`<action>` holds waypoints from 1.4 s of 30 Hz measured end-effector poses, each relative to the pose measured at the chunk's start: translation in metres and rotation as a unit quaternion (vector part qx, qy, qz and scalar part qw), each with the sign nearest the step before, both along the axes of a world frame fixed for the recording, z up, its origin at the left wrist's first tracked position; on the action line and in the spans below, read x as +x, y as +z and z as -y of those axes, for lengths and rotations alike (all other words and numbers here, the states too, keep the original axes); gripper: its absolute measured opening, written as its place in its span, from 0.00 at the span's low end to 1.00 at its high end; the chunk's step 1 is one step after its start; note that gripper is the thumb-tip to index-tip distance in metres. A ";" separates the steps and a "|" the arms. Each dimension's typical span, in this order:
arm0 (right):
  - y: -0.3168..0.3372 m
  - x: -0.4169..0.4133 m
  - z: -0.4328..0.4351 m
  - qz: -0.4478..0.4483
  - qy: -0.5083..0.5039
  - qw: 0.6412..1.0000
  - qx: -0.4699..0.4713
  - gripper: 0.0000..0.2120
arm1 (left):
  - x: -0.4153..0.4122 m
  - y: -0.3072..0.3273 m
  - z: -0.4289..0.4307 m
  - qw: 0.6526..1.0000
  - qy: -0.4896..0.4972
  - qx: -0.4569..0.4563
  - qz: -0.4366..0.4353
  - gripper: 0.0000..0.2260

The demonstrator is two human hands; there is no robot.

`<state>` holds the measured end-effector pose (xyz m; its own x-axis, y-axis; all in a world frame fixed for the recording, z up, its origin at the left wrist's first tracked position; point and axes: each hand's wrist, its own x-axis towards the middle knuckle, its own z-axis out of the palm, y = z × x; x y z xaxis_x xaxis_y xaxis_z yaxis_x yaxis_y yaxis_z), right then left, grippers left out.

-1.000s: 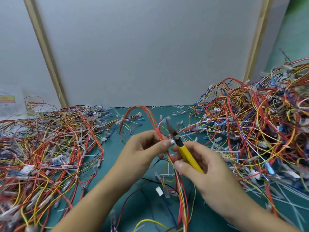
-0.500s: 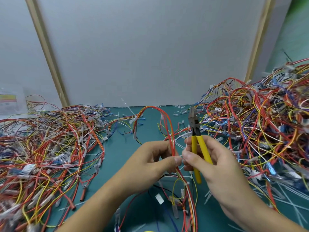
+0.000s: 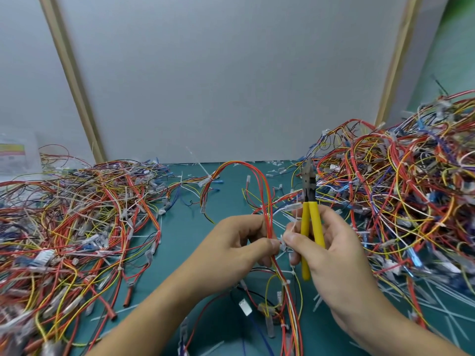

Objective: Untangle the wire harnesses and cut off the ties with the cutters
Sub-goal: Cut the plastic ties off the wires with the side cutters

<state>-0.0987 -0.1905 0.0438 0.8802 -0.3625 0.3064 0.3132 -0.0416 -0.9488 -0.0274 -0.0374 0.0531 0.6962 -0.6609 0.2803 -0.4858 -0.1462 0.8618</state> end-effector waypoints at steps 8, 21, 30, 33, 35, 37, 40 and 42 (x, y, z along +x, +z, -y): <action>0.002 0.002 0.005 0.013 -0.012 1.000 0.009 0.09 | -0.002 -0.004 0.001 0.988 -0.031 -0.095 -0.114 0.08; 0.004 -0.003 0.002 -0.054 0.088 0.990 -0.094 0.14 | 0.007 0.008 -0.009 0.971 0.087 -0.215 -0.051 0.16; 0.003 -0.006 0.002 -0.080 0.135 0.982 -0.108 0.14 | 0.005 0.011 -0.011 0.969 0.083 -0.227 -0.040 0.19; 0.004 -0.007 0.001 -0.082 0.138 0.981 -0.108 0.15 | 0.006 0.010 -0.011 0.968 0.079 -0.233 -0.040 0.19; 0.005 -0.008 0.001 -0.084 0.138 0.981 -0.110 0.16 | 0.006 0.010 -0.011 0.967 0.079 -0.237 -0.041 0.19; 0.006 -0.008 0.001 -0.087 0.140 0.980 -0.114 0.16 | 0.006 0.010 -0.011 0.967 0.081 -0.237 -0.041 0.19; 0.006 -0.008 0.001 -0.091 0.141 0.979 -0.115 0.16 | 0.007 0.010 -0.012 0.968 0.076 -0.235 -0.041 0.19; 0.006 -0.009 0.001 -0.093 0.142 0.979 -0.117 0.16 | 0.007 0.011 -0.013 0.969 0.074 -0.232 -0.039 0.19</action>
<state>-0.1073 -0.1914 0.0495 0.9835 -0.0352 0.1773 0.1668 -0.2006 -0.9654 -0.0205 -0.0248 0.0641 0.8042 -0.3675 0.4670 -0.4206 0.2032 0.8842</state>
